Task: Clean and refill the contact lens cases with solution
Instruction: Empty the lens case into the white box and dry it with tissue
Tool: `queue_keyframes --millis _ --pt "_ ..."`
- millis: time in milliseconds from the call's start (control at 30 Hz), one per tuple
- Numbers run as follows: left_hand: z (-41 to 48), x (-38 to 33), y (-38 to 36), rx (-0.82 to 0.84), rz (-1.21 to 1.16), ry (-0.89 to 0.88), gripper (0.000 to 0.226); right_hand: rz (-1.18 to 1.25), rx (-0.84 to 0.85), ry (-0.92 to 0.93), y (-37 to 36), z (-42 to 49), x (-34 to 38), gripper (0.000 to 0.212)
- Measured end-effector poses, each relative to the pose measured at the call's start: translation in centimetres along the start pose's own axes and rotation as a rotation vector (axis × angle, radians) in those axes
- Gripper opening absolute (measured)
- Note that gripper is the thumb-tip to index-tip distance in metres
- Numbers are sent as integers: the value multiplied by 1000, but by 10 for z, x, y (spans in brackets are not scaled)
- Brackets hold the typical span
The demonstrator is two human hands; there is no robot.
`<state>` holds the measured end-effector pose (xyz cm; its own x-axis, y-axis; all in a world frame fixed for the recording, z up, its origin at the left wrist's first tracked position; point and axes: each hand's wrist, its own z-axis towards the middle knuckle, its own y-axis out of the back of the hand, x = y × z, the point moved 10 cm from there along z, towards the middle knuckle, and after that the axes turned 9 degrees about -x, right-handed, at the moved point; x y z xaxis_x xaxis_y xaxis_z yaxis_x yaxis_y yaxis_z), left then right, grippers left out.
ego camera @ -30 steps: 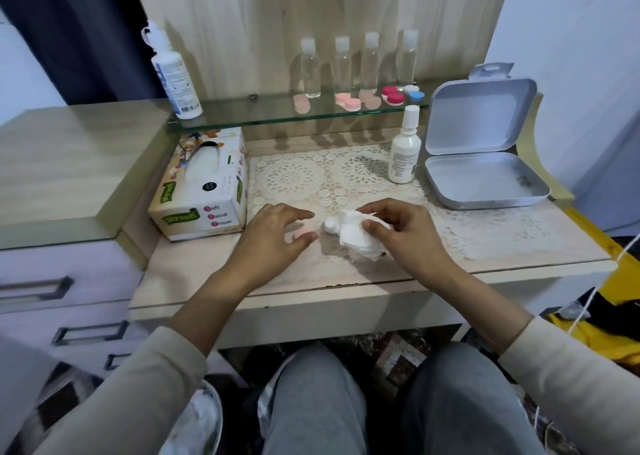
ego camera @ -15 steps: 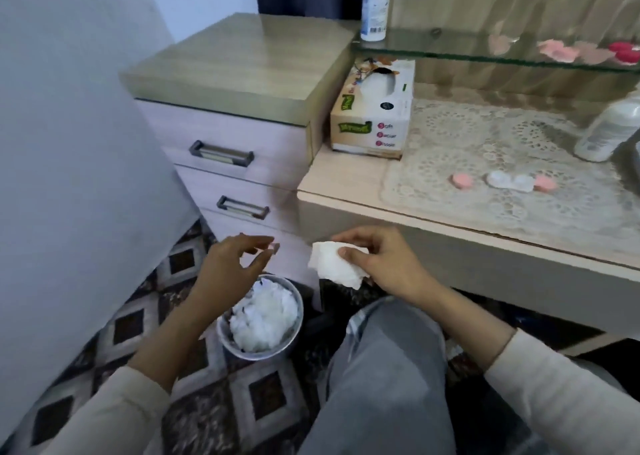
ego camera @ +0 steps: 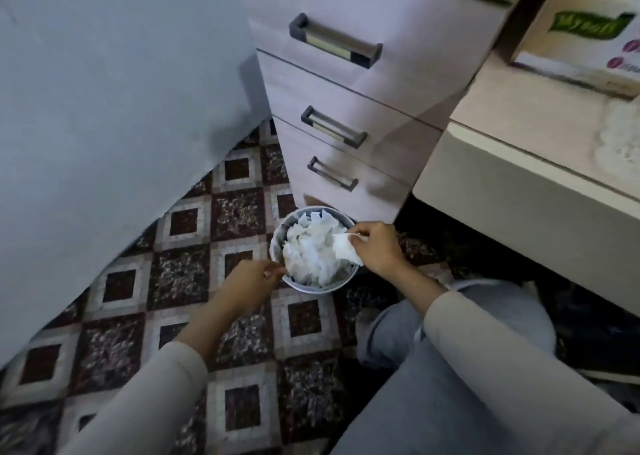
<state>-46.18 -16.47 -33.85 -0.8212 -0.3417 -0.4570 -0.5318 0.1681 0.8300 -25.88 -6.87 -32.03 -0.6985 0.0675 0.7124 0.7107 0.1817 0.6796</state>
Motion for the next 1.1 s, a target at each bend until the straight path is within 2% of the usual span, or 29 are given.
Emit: queue_keyframes --millis 167,500,833,1000,1100 --pt "9 27 -19 70 60 50 38 -129 33 -24 -42 25 -12 18" --pt "26 37 -51 238 171 69 38 -195 223 -52 -81 35 -29 34" --pt "19 23 -35 210 146 73 38 -169 331 -63 -76 11 -25 36" --pt "10 0 -6 131 126 50 36 -115 325 20 -50 -14 5 35" --pt "1 -26 17 86 153 -29 38 -75 316 87 -21 -30 28 35"
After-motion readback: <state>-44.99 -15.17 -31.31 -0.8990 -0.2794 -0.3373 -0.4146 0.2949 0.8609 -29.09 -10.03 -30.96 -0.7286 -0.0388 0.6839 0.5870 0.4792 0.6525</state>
